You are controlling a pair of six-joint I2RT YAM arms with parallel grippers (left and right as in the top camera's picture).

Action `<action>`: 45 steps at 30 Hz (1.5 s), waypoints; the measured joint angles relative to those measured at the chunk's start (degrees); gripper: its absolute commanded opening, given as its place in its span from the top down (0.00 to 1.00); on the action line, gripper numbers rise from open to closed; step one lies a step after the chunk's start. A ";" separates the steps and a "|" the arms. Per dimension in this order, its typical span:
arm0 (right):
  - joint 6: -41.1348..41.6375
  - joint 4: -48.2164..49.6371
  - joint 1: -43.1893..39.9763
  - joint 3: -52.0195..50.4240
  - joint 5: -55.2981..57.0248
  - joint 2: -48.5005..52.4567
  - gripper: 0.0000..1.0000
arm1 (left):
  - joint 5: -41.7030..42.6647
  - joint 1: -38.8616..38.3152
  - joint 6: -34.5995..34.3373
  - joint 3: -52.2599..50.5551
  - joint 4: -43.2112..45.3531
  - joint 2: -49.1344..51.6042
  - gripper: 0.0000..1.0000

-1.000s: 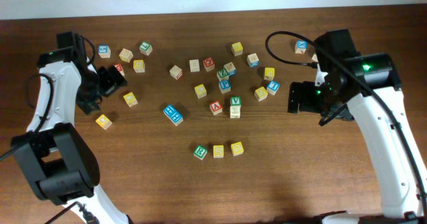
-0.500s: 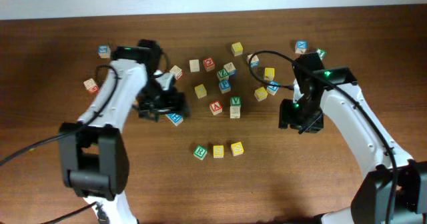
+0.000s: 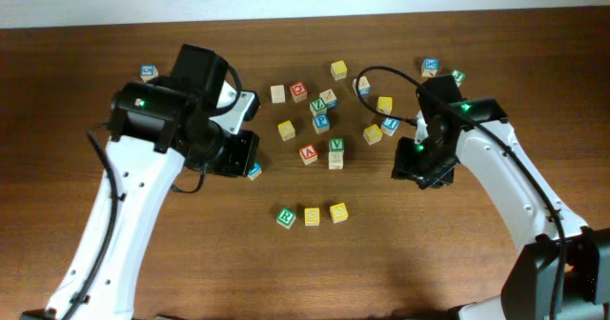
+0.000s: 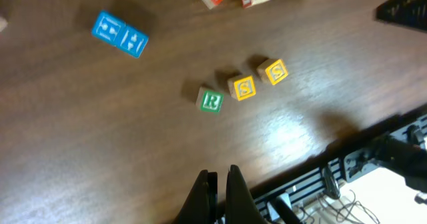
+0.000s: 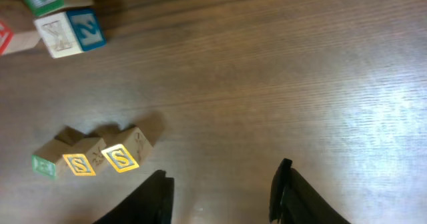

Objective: Spell out RSS

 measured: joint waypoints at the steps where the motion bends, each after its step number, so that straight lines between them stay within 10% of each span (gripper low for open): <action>1: 0.33 1.09 0.72 -0.13 -0.11 0.02 0.63 | -0.33 -0.20 -0.81 -2.23 0.90 0.22 1.00; 10: 3.98 9.05 9.31 -7.06 0.46 0.02 0.96 | -1.64 -0.39 -10.40 -38.69 30.88 2.49 1.00; 19: 6.73 23.19 11.76 -17.46 0.28 0.13 0.96 | -5.51 -2.60 -17.81 -45.62 46.10 5.84 1.00; 45: 6.97 25.88 17.66 -17.25 -5.68 6.88 0.96 | 2.99 -9.73 -27.39 -45.33 47.69 10.62 1.00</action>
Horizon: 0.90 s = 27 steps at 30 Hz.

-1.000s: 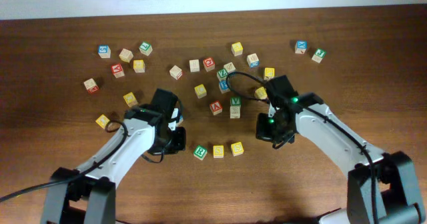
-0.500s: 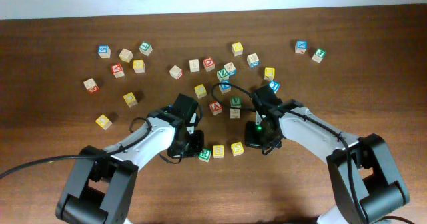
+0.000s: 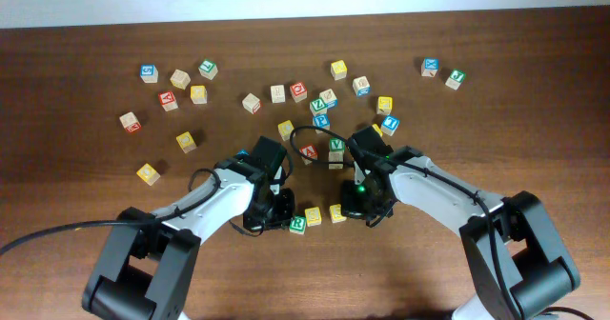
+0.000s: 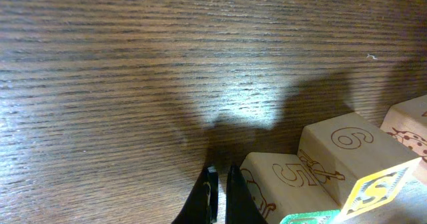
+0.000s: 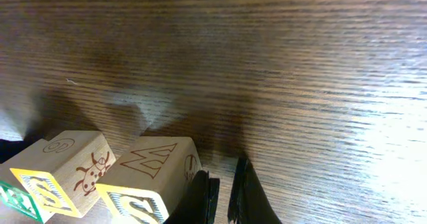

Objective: Spell out RSS

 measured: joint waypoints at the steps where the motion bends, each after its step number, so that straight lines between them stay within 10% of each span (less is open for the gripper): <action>1: 0.00 0.00 0.00 0.00 -0.31 0.07 0.96 | 0.00 0.00 0.02 0.00 0.00 0.00 1.00; 27: -8.20 5.09 0.00 -0.04 -2.95 0.74 0.96 | -0.31 0.00 0.00 0.00 2.05 0.02 1.00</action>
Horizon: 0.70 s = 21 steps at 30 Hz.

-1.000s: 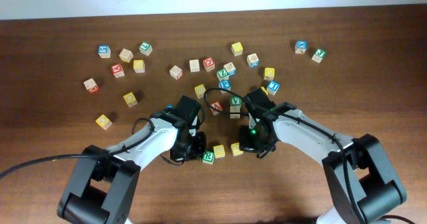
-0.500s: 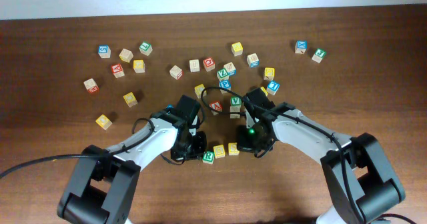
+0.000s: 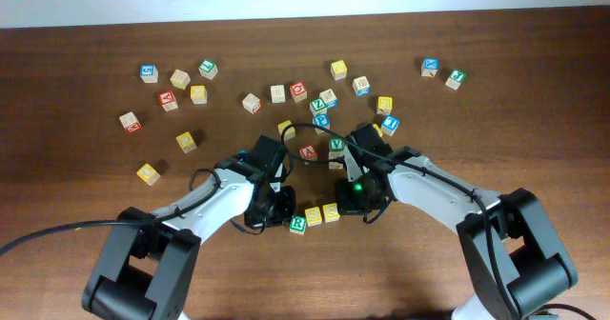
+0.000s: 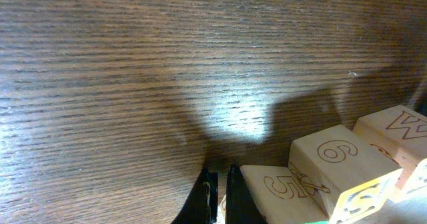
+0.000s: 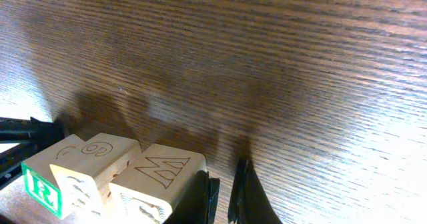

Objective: Spell out RSS

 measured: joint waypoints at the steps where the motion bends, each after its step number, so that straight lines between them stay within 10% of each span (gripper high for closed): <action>1: 0.02 0.00 0.00 -0.02 0.00 0.00 0.96 | 0.02 0.00 0.00 0.00 0.00 0.00 1.00; 13: 4.68 -0.37 0.09 0.00 1.31 0.00 0.96 | -1.07 2.36 0.28 2.43 -18.47 -7.13 1.00; 21: 4.76 -0.39 0.22 0.02 1.55 -0.02 0.96 | 0.68 -8.24 -6.49 -2.75 -7.50 -7.13 1.00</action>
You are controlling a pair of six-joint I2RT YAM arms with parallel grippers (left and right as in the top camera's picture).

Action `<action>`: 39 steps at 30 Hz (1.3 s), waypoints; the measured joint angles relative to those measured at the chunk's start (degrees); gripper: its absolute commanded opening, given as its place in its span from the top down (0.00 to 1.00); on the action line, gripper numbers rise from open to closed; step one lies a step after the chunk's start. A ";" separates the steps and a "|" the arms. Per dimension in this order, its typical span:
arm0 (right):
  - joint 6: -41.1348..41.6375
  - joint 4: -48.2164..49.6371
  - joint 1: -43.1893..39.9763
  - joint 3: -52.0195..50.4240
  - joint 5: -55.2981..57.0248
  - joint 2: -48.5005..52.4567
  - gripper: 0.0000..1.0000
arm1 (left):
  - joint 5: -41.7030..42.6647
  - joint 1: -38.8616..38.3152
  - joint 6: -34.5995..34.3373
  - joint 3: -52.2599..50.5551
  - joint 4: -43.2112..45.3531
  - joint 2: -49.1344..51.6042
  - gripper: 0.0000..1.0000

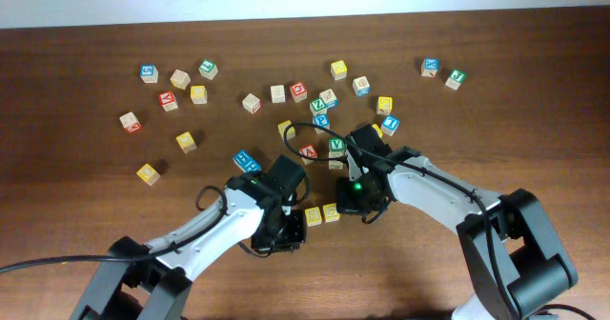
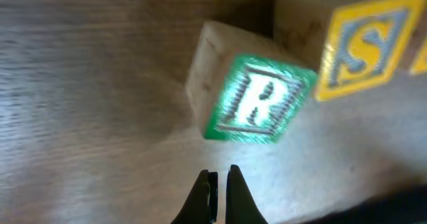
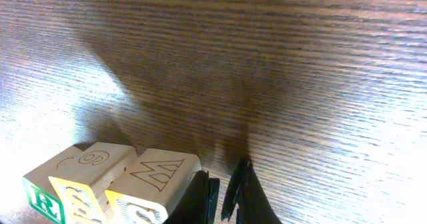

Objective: Spell out RSS

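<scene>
A green R block (image 2: 257, 101) lies on the table with a yellow S block (image 2: 363, 47) touching its right side. In the overhead view the two yellow S blocks (image 1: 321, 213) sit side by side, and the R is hidden under my left gripper (image 1: 286, 232). The left gripper (image 2: 218, 177) is shut on nothing, just in front of the R. My right gripper (image 3: 223, 181) is shut and empty, low at the table, right beside the second S block (image 3: 160, 177), whose side shows a W. The row's R (image 3: 40, 197) shows at the far end.
Loose letter blocks lie scattered behind the row: a cluster (image 1: 319, 120) just beyond the grippers, a blue block (image 1: 246, 160) to the left, several at the back left (image 1: 172, 82), a yellow one (image 1: 148, 174), and two at the back right (image 1: 443, 70).
My left gripper has moved from the R block's left side to its near side and looks down on the R face. The right gripper stays beside the last S. Both remain shut.
First both arms were raised away from the R, S, S row, the right gripper open. Then both were shut and low at the row's two ends. Later the blocks stood closer together. Now the left gripper is in front of the R.
</scene>
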 measured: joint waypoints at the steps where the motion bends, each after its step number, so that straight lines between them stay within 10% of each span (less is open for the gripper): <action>1: 0.00 0.00 0.00 0.00 0.00 0.00 0.96 | -0.96 0.00 -1.07 -0.15 0.24 0.00 1.00; 39: 0.00 0.00 0.00 0.00 0.09 0.00 0.96 | -2.86 -0.70 -3.74 -3.82 10.60 -0.48 1.00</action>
